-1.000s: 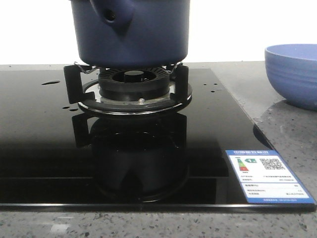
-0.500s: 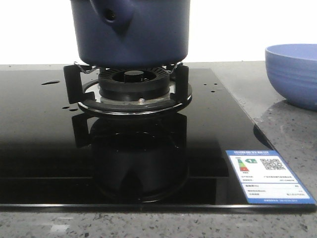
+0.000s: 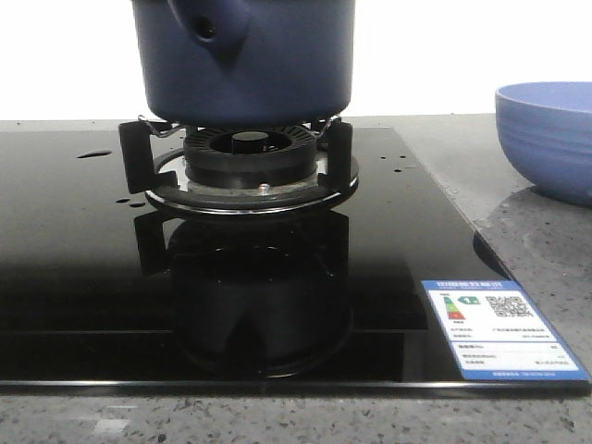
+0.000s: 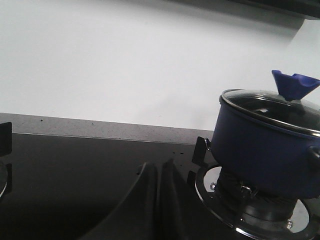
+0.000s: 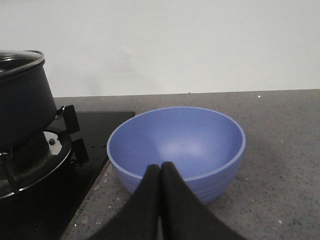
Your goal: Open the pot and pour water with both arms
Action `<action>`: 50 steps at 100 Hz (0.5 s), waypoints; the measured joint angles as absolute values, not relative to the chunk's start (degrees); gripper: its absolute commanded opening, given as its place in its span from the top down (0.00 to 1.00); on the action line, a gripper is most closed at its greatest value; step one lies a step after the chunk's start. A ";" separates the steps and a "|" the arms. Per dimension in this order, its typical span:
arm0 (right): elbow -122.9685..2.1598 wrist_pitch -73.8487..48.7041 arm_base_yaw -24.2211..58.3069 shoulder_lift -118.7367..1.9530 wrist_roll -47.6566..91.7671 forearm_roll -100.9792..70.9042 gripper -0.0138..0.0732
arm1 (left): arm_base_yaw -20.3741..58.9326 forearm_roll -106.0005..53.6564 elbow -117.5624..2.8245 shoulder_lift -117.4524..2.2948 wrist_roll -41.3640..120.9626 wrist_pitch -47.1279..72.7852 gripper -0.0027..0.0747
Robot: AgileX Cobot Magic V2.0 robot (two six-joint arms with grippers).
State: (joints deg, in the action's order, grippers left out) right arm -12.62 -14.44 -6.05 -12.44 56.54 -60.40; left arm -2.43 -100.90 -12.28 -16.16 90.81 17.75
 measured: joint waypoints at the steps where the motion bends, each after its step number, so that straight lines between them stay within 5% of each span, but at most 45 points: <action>1: -12.62 -14.44 -6.05 -12.44 56.54 -60.40 0.89 | -2.43 -101.05 -12.28 -16.16 90.81 17.75 0.99; 24: -12.62 -14.44 -6.05 -12.44 56.54 -60.40 0.89 | -2.43 -95.95 -12.55 -16.16 86.41 17.63 0.99; 50: -12.62 -14.44 -6.05 -12.44 56.58 -60.40 0.89 | -2.43 -52.44 -16.11 -16.16 42.31 11.94 0.99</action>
State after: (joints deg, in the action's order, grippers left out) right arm -12.62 -14.44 -6.05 -12.44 56.58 -60.40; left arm -2.43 -52.44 -16.11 -16.16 42.31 11.94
